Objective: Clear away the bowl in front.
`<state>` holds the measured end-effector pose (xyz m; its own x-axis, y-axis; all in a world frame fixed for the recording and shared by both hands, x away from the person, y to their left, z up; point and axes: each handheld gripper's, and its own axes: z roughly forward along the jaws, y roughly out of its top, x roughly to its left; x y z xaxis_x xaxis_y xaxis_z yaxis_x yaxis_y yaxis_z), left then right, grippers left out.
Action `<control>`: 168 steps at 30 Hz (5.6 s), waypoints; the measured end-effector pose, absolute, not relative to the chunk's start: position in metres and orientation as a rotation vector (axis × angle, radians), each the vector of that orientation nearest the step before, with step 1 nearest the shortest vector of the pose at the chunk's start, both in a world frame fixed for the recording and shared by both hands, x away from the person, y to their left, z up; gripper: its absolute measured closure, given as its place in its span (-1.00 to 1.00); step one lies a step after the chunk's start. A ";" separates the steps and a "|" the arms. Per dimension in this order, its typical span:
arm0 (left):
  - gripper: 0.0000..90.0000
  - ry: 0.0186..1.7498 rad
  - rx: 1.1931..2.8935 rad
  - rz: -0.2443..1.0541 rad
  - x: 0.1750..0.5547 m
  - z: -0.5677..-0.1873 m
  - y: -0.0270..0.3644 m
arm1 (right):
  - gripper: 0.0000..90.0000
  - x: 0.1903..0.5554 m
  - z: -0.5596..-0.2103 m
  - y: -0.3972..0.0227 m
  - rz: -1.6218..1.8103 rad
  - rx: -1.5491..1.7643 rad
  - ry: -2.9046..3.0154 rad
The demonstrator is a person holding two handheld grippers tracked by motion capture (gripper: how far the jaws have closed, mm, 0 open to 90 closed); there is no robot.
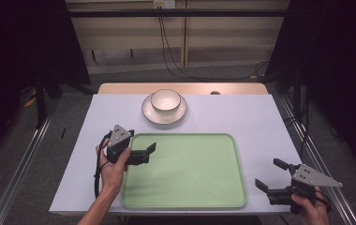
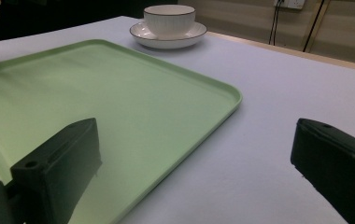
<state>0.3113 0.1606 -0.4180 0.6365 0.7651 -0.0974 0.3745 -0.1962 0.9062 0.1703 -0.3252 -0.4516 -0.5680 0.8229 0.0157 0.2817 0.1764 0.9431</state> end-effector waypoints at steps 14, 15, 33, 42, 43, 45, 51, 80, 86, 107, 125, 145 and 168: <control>-0.89 0.889 1.867 0.470 0.359 -0.417 0.144 | -0.97 0.171 -0.452 -0.324 1.388 1.035 1.956; -0.88 0.899 1.859 0.466 0.362 -0.417 0.143 | -0.97 0.171 -0.452 -0.324 1.386 1.035 1.957; -0.81 0.993 1.856 0.457 0.417 -0.409 0.134 | -0.95 0.171 -0.453 -0.325 1.383 1.040 1.965; -0.78 1.024 1.912 0.495 0.445 -0.408 0.121 | -0.95 0.172 -0.454 -0.326 1.385 1.040 1.965; -0.78 1.024 1.920 0.498 0.448 -0.408 0.120 | -0.95 0.171 -0.454 -0.325 1.389 1.042 1.965; -0.73 1.036 1.932 0.497 0.453 -0.409 0.119 | -0.95 0.171 -0.454 -0.325 1.391 1.040 1.966; -0.57 1.100 1.945 0.512 0.470 -0.416 0.112 | -0.95 0.171 -0.454 -0.326 1.386 1.039 1.967; 0.29 1.336 2.025 0.450 0.514 -0.435 0.099 | -0.95 0.172 -0.455 -0.326 1.396 1.041 1.978; 0.32 1.345 2.043 0.425 0.516 -0.441 0.098 | -0.95 0.172 -0.456 -0.327 1.393 1.043 1.979; 0.74 1.452 1.979 0.346 0.525 -0.448 0.099 | -0.95 0.171 -0.456 -0.327 1.392 1.044 1.975; 0.82 1.486 1.918 0.287 0.527 -0.451 0.104 | -0.95 0.171 -0.456 -0.328 1.394 1.037 1.973; 0.82 1.501 1.860 0.243 0.526 -0.446 0.110 | -0.95 0.172 -0.456 -0.328 1.396 1.040 1.973; 0.82 1.460 1.818 0.210 0.518 -0.427 0.115 | -0.95 0.171 -0.455 -0.327 1.399 1.035 1.975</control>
<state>0.5178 0.1148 -0.4273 0.3265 0.8859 -0.3294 0.7571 -0.0365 0.6523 0.1711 -0.3274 -0.4553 -0.5833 0.8119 0.0256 0.2935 0.1813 0.9386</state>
